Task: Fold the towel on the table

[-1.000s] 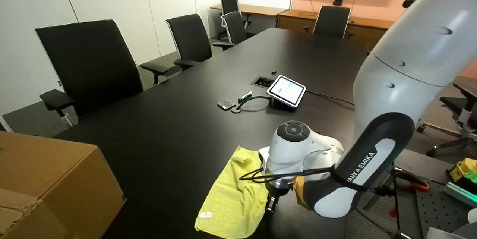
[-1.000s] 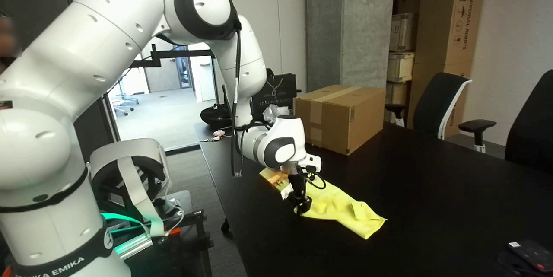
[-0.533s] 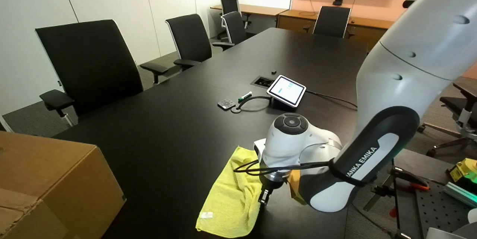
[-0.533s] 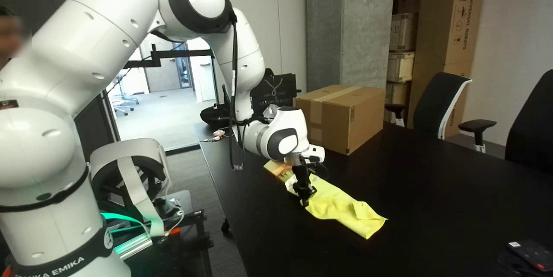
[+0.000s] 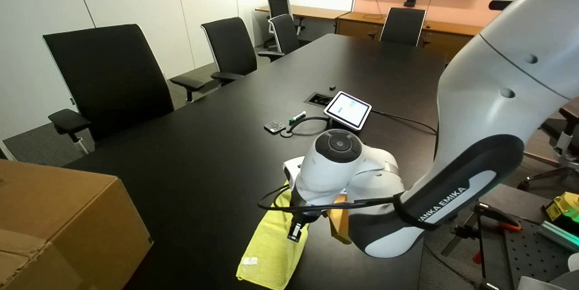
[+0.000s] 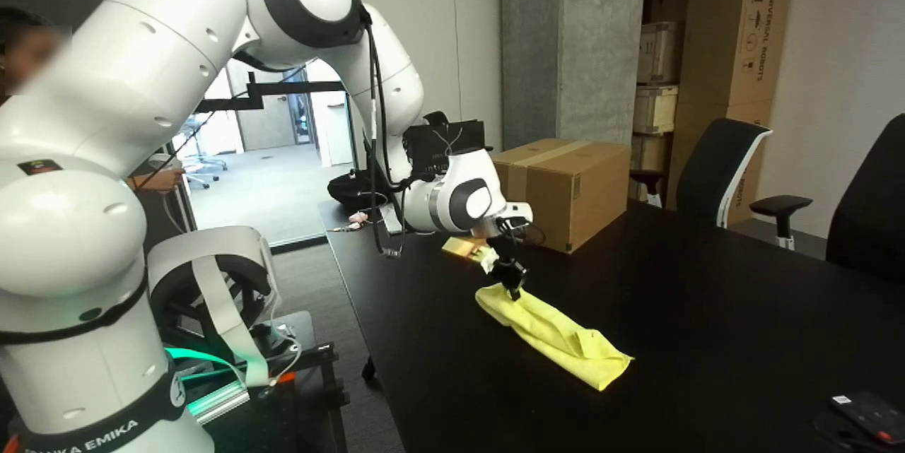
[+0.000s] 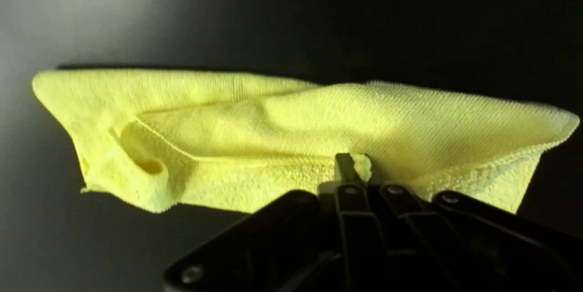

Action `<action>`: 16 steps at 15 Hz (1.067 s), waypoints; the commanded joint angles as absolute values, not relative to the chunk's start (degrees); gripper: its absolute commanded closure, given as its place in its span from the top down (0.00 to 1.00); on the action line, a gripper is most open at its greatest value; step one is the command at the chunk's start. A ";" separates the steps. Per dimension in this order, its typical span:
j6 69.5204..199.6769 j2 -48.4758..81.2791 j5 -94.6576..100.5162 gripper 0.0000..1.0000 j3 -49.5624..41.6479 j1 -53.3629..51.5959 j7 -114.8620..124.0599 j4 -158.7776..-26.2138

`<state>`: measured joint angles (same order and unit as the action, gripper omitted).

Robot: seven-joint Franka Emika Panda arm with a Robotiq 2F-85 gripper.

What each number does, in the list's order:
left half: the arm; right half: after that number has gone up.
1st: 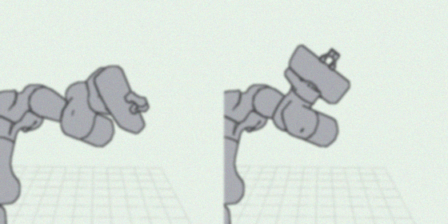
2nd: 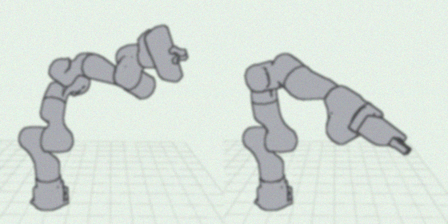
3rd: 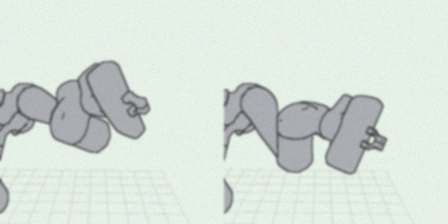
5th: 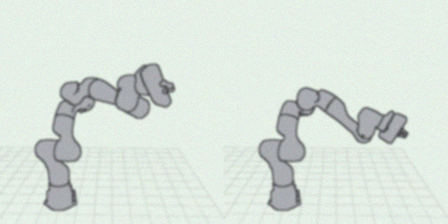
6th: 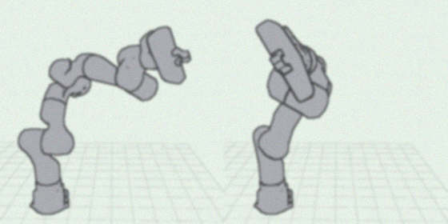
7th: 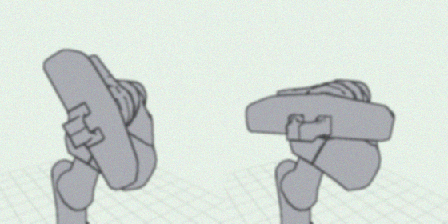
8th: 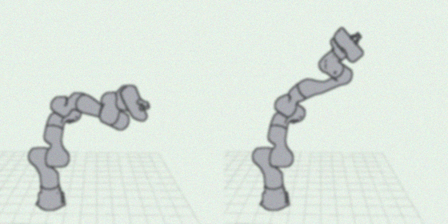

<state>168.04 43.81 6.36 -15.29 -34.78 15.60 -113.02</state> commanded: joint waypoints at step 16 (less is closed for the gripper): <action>172.04 54.83 8.01 0.81 -19.33 -37.28 22.71 -96.75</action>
<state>167.77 58.48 9.53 -18.65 -38.40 21.17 -91.09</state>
